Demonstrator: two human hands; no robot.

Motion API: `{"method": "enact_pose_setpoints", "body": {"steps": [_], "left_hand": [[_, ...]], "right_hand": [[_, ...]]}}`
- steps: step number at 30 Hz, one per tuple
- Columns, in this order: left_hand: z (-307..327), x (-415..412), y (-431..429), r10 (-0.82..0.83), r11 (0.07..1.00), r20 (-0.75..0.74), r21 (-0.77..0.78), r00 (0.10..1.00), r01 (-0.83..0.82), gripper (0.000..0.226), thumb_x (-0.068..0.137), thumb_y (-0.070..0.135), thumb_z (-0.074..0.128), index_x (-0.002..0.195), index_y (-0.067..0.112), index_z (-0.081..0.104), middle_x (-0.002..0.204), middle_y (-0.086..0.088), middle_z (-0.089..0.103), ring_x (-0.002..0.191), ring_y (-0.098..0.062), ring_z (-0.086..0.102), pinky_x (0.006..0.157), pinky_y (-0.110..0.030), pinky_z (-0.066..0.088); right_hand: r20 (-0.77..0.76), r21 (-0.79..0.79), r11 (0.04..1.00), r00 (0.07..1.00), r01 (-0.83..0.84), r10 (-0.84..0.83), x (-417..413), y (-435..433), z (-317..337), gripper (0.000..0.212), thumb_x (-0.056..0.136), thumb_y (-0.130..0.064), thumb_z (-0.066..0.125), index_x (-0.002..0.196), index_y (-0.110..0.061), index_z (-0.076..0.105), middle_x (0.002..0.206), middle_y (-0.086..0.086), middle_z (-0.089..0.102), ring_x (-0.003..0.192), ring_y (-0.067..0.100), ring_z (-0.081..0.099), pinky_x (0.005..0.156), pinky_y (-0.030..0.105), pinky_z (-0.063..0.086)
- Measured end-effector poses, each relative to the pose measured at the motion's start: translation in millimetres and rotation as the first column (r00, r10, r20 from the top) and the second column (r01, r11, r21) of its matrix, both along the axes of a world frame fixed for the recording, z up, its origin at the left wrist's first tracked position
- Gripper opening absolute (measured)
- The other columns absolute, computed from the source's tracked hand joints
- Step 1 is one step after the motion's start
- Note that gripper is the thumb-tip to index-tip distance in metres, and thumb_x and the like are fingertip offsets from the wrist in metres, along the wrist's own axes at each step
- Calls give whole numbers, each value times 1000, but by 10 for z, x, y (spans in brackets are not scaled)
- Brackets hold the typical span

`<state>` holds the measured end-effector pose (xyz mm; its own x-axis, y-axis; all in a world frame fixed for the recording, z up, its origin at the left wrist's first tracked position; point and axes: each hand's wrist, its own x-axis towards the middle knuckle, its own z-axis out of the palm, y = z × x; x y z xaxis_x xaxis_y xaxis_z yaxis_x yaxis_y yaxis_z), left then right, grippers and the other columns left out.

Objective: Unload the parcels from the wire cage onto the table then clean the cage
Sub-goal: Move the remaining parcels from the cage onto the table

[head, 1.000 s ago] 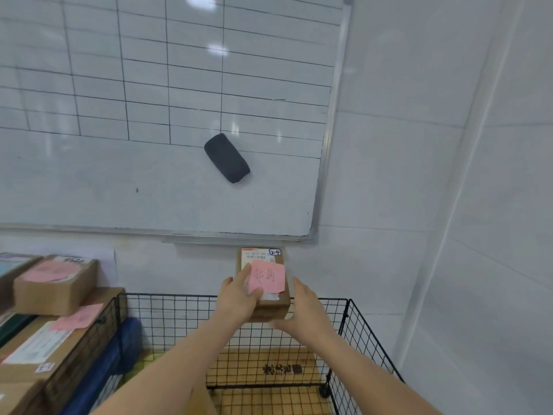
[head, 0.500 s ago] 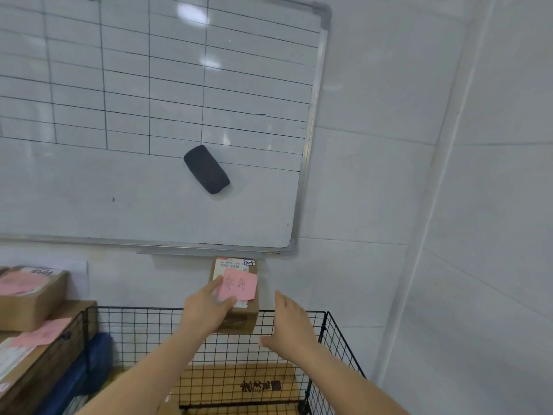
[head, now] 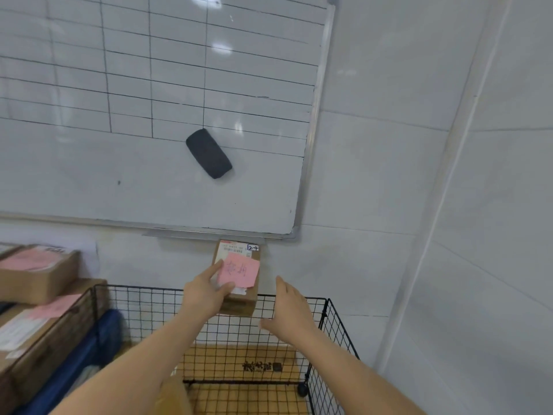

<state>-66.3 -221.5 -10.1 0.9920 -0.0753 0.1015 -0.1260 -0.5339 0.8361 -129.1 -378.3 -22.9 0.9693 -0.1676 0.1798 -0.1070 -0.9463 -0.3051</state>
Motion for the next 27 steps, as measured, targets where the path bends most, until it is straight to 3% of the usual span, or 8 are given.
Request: {"method": "enact_pose_setpoints", "body": {"steps": [2,5,8,17,22,27], "left_hand": [[12,-45,51,9,1000,-16,-22,1000,-10,67,89,27,64,147,28,31,145,-9,44,93,-18,55,53,-16,44],[47,-131,148,17,998,-20,-64,1000,-18,73,88,26,66,149,28,26,139,-8,51,113,-26,56,74,-29,52],[123,-222,260,12,995,-8,-101,1000,-12,74,87,22,67,149,28,26,133,-8,56,116,-26,55,82,-32,51],[326,-390,977,48,995,-37,-83,998,-51,70,85,27,69,143,11,33,137,-9,51,123,-25,52,93,-31,46],[413,-313,1611,41,988,-7,-147,999,-41,65,85,26,69,140,14,35,135,-8,52,120,-24,53,91,-31,47],[505,-191,2406,40,986,33,-162,999,-34,61,86,26,68,138,19,37,133,-8,54,117,-22,53,88,-27,46]], "right_hand": [[15,15,1000,1000,-7,7,-6,21,34,100,80,-38,74,152,-12,9,153,5,30,141,22,28,116,34,23],[16,29,999,1000,-23,23,-39,79,76,100,80,-40,74,152,-12,11,154,4,30,141,21,28,115,33,24],[18,20,999,999,-27,27,-65,191,123,101,80,-41,74,152,-12,10,154,5,29,141,20,28,114,33,25],[22,19,1000,1000,-22,21,-133,856,218,105,79,-39,75,153,-14,5,156,6,25,142,22,29,113,34,30],[22,65,998,1000,-6,5,-125,1411,298,99,83,-33,73,153,-11,6,158,7,21,142,23,28,112,33,30],[66,58,998,998,18,-21,-20,2098,376,83,90,-11,61,153,-9,7,155,11,28,139,26,33,109,33,34]]}}
